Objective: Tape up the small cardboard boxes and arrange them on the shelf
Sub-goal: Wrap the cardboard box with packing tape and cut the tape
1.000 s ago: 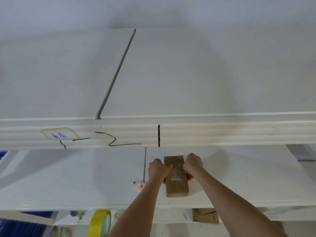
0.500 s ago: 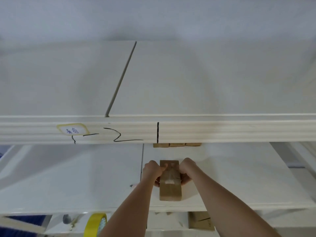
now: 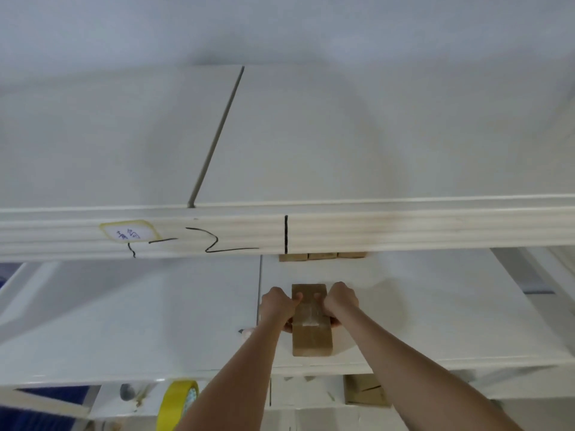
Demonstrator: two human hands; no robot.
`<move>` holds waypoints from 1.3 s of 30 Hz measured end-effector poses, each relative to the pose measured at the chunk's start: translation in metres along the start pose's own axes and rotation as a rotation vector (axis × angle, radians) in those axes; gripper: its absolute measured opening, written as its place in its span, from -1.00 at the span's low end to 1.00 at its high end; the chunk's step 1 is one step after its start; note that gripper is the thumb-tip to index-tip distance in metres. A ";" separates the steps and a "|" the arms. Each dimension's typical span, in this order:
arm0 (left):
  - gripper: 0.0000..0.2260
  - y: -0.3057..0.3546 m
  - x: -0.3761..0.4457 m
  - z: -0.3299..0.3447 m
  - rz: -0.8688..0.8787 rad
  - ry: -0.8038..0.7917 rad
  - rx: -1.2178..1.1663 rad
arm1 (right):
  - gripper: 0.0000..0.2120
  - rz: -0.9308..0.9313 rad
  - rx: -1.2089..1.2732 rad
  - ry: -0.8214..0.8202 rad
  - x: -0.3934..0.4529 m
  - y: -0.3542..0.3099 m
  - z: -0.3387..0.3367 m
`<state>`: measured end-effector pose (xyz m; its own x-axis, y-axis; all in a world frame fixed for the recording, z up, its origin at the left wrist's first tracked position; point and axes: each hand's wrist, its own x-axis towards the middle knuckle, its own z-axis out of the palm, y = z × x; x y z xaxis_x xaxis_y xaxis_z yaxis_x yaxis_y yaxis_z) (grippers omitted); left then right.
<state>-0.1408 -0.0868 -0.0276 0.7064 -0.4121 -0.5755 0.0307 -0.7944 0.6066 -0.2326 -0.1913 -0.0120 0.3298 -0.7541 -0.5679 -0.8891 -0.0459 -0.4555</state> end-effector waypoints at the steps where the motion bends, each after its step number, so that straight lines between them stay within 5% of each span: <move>1: -0.65 -0.001 0.001 -0.006 -0.025 -0.065 -0.087 | -0.79 0.001 0.016 -0.048 -0.002 0.002 -0.003; 4: -0.60 -0.011 -0.003 -0.014 -0.041 -0.197 -0.159 | -0.68 0.021 0.132 -0.181 -0.008 0.012 -0.011; 8: -0.53 -0.024 -0.008 0.006 0.009 -0.070 0.010 | -0.54 0.046 0.136 -0.168 -0.015 0.025 -0.006; 17: -0.67 -0.021 -0.019 0.023 0.060 0.115 0.064 | -0.80 -0.005 -0.006 -0.004 -0.019 0.026 0.005; 24: -0.65 -0.033 -0.021 0.015 0.060 -0.083 0.008 | -0.54 -0.089 -0.034 -0.303 -0.020 0.033 -0.018; 28: -0.42 -0.032 -0.029 0.016 0.078 -0.164 0.102 | -0.42 -0.121 -0.231 -0.231 -0.020 0.033 -0.012; 39: -0.49 -0.026 -0.037 0.027 0.141 -0.051 0.196 | -0.49 -0.140 -0.217 -0.138 -0.022 0.036 -0.003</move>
<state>-0.1869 -0.0626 -0.0365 0.6573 -0.5431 -0.5225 -0.2070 -0.7968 0.5677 -0.2732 -0.1780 -0.0138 0.4814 -0.6346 -0.6046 -0.8739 -0.2941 -0.3871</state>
